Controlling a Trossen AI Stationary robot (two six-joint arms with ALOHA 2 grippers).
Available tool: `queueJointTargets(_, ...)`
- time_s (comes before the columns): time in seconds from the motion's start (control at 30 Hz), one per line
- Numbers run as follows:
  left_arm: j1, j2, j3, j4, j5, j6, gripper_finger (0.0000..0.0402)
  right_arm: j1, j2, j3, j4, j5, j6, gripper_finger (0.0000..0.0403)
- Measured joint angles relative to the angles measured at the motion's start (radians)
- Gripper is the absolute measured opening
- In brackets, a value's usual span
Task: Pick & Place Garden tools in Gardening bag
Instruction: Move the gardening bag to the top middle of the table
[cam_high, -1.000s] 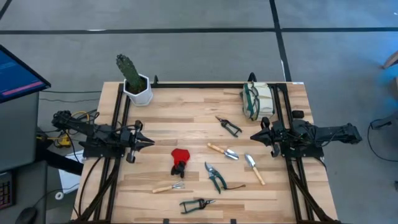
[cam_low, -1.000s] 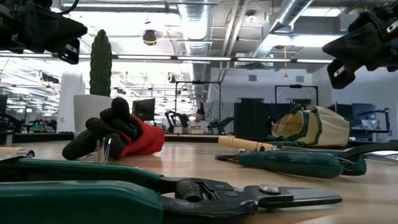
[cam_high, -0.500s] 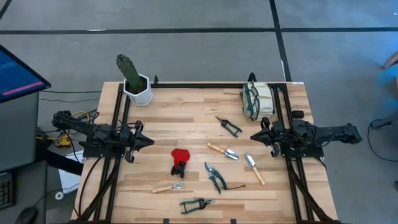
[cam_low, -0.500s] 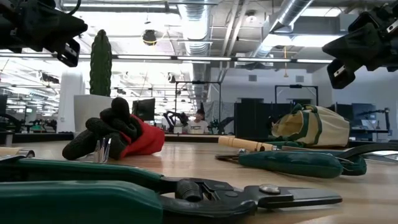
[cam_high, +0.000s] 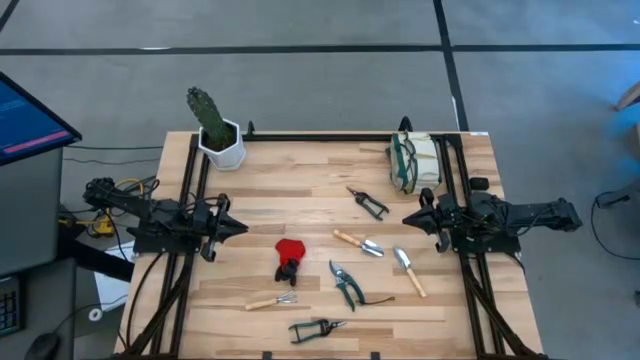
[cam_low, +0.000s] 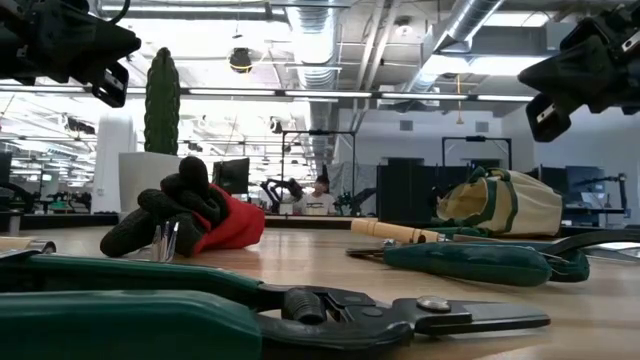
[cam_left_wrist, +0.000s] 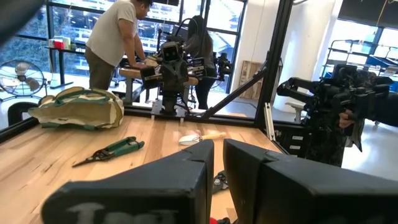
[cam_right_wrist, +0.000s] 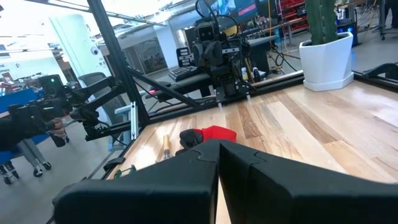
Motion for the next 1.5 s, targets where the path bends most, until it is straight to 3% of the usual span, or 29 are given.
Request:
queueJointTargets(0.47, 0.0, 0.0, 0.0, 0.003, 0.0, -0.004, 0.0025, 0.003, 0.0, 0.0, 0.011, 0.0, 0.0, 0.0001)
queueJointTargets(0.73, 0.0, 0.0, 0.0, 0.026, 0.001, -0.176, 0.0025, 0.003, 0.0, 0.0, 0.031, 0.0, 0.0, 0.0001)
queueJointTargets(1.07, 0.0, 0.0, 0.0, 0.058, 0.001, -0.235, 0.0025, 0.003, 0.0, 0.0, 0.038, 0.0, 0.0, 0.0001)
queueJointTargets(1.5, 0.0, 0.0, 0.0, 0.234, 0.0, -0.312, 0.0025, 0.003, 0.0, 0.0, 0.358, 0.0, 0.0, 0.0001)
